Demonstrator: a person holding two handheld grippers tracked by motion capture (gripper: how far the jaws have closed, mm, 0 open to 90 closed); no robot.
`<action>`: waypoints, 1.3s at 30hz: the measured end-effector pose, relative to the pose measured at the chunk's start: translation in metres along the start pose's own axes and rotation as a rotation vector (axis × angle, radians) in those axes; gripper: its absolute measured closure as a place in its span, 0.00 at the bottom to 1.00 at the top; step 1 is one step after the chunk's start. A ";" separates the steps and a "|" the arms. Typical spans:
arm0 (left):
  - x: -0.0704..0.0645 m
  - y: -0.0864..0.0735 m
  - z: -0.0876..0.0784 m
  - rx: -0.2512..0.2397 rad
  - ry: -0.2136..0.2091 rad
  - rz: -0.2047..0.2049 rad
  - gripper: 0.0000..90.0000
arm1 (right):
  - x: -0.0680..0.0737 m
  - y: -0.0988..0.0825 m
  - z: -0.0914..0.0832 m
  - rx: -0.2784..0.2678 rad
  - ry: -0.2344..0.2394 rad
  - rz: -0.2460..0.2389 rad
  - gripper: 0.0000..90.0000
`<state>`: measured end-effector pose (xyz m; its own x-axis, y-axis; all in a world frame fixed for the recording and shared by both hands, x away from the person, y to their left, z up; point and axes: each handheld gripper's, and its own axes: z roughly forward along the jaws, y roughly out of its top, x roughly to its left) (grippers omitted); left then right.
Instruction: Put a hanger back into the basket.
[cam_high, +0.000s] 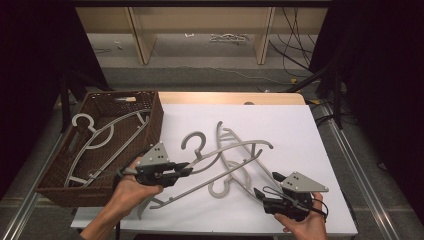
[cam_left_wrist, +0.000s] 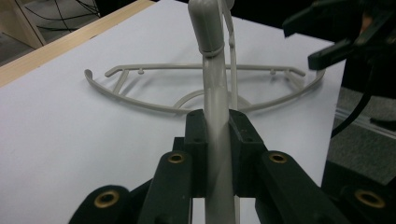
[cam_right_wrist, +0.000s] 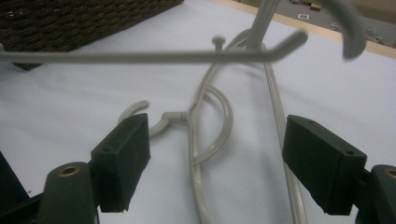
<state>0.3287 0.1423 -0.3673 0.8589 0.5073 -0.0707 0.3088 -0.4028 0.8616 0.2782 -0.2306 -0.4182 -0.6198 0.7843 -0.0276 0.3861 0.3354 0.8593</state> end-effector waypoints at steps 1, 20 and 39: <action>0.001 0.002 -0.002 -0.008 -0.003 0.000 0.88 | 0.000 -0.001 0.000 0.003 -0.001 0.004 0.27; 0.050 0.040 -0.078 -0.135 0.068 -0.123 0.88 | 0.002 -0.008 0.010 0.042 0.027 -0.005 0.25; 0.118 0.026 -0.124 -0.128 0.257 -0.152 0.88 | 0.004 -0.011 0.014 0.060 0.054 -0.001 0.25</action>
<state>0.3877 0.2856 -0.2909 0.6704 0.7367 -0.0886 0.3578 -0.2163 0.9084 0.2812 -0.2241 -0.4345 -0.6557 0.7550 0.0003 0.4245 0.3684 0.8271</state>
